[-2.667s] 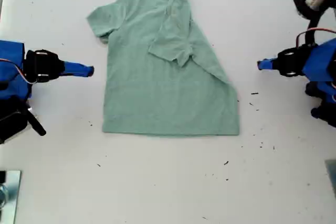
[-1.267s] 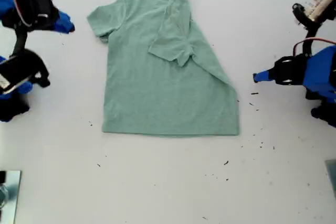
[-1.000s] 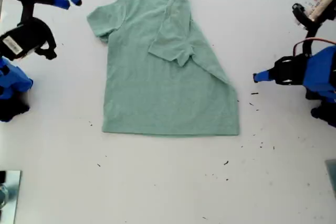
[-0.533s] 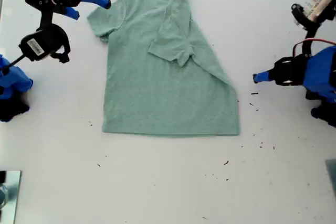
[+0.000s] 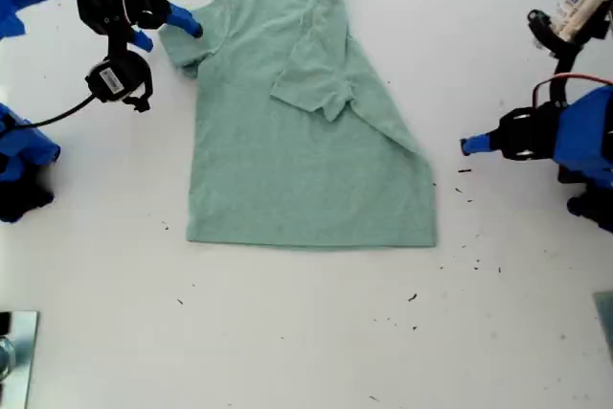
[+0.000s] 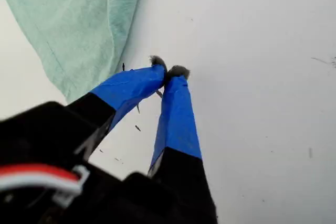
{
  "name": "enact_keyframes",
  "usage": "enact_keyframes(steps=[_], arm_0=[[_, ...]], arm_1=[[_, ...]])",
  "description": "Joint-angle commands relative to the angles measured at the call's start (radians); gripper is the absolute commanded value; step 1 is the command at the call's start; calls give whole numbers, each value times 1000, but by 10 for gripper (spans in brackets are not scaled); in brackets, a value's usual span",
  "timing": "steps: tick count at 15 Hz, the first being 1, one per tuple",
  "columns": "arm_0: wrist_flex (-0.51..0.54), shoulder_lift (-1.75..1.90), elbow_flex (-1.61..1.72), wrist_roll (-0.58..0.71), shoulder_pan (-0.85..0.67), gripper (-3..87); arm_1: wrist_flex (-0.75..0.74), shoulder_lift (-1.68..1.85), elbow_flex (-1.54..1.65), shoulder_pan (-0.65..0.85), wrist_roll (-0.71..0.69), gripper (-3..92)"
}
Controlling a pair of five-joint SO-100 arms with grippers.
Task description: Fold t shirt
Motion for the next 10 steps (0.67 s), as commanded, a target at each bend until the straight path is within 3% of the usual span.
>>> enact_keyframes(steps=[1, 3, 4, 10], arm_0=[[-55, -98, -21, 28, -8, 211], [-64, -186, -55, 44, 12, 32], [-60, -187, -64, 43, 31, -2], [75, 232, -193, 25, 132, -3]], arm_1=[[-18, 14, 69, -11, 11, 27], [-18, 14, 69, -12, 11, 27], [-18, 14, 69, -12, 12, 27], [-18, 14, 69, -8, 14, 27]])
